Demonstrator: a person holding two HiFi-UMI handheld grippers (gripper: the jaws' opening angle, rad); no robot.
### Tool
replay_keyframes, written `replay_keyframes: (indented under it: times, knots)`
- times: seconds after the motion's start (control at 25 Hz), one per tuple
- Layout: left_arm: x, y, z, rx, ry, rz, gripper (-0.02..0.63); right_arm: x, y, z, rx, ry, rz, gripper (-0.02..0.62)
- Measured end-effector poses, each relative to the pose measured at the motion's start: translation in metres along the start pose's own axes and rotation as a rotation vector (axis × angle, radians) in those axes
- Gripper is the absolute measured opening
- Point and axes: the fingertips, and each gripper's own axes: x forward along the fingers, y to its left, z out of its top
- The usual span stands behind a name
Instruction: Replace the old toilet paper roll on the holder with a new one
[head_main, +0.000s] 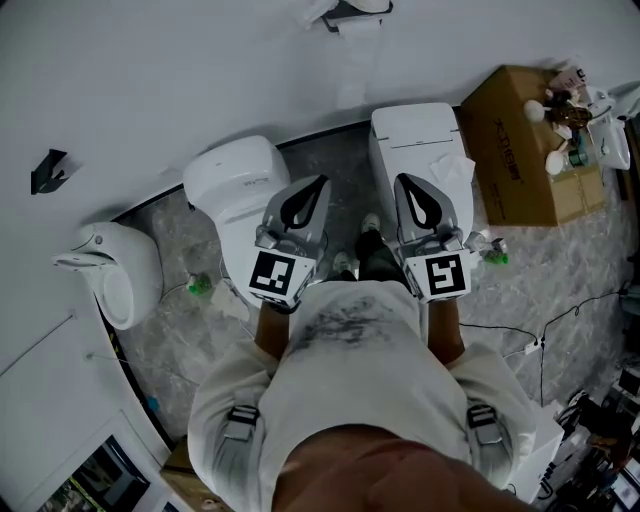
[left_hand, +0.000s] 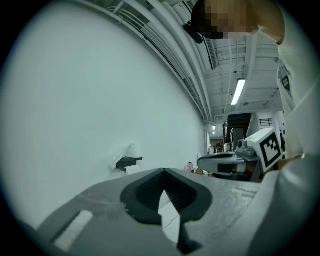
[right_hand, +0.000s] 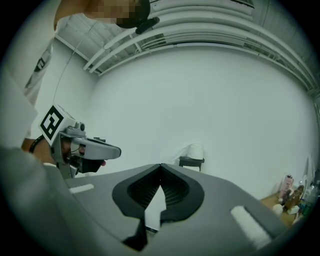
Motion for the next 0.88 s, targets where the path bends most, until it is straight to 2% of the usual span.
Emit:
replay_keyframes:
  times: [0.28,0.88]
  knots:
    - [0.034,0.019,0.000,-0.004,0.007,0.016,0.003,0.033,-0.023,-0.007,0.004,0.008,0.027,0.003]
    - [0.127,0.058,0.010,-0.006,0.039,0.120,0.003,0.113,-0.103,-0.013,0.020,0.007,0.132,0.003]
